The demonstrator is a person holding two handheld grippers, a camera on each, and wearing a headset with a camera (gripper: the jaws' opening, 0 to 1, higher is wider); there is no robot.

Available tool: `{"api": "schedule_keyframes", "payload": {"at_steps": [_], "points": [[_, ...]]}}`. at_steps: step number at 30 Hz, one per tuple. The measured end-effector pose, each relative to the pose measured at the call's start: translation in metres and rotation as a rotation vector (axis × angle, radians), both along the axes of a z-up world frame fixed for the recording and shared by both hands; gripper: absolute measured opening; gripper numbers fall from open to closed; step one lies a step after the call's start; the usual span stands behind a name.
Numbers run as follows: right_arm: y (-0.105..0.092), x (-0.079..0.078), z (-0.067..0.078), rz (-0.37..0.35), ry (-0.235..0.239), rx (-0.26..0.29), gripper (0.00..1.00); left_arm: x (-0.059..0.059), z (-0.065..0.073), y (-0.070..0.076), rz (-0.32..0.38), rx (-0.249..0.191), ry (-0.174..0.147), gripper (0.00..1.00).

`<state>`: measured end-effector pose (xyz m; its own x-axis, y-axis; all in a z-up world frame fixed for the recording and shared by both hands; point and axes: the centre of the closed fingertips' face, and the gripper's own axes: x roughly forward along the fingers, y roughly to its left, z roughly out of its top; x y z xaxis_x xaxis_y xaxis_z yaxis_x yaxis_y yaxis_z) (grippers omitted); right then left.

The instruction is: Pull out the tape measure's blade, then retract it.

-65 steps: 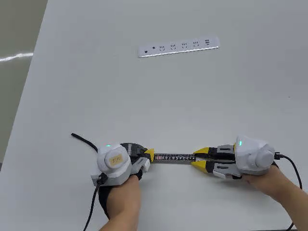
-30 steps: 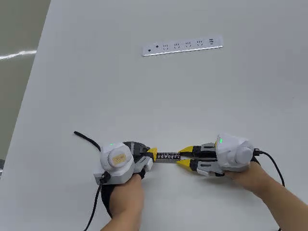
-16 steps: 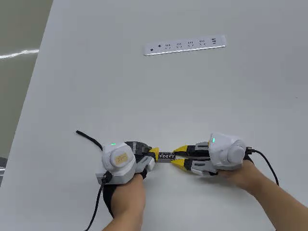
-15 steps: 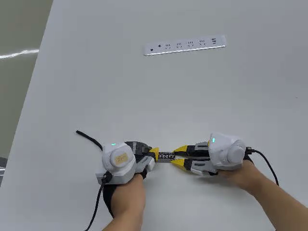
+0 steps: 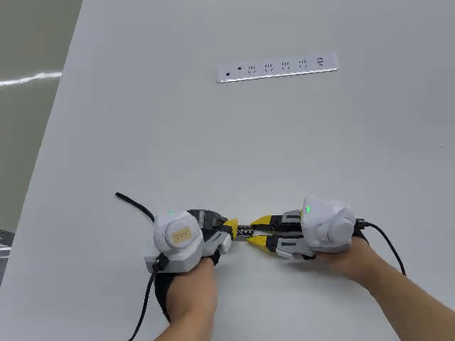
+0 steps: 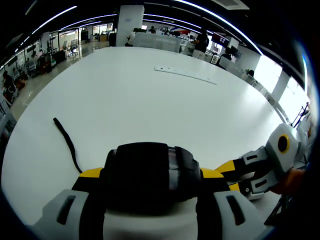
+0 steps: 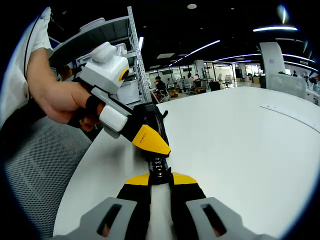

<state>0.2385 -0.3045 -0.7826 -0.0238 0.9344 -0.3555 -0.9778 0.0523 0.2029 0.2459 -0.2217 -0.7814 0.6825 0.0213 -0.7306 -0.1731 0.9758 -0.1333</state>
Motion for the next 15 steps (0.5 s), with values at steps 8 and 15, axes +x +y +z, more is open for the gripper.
{"api": "schedule_keyframes", "payload": {"at_steps": [8, 15], "points": [[0.009, -0.001, 0.001, 0.016, -0.004, 0.002, 0.13, -0.001, 0.000, 0.000, 0.002, -0.009, 0.000, 0.72], [0.019, -0.002, 0.000, 0.032, -0.010, 0.003, 0.13, -0.001, 0.000, 0.000, 0.005, -0.020, 0.003, 0.72]]}}
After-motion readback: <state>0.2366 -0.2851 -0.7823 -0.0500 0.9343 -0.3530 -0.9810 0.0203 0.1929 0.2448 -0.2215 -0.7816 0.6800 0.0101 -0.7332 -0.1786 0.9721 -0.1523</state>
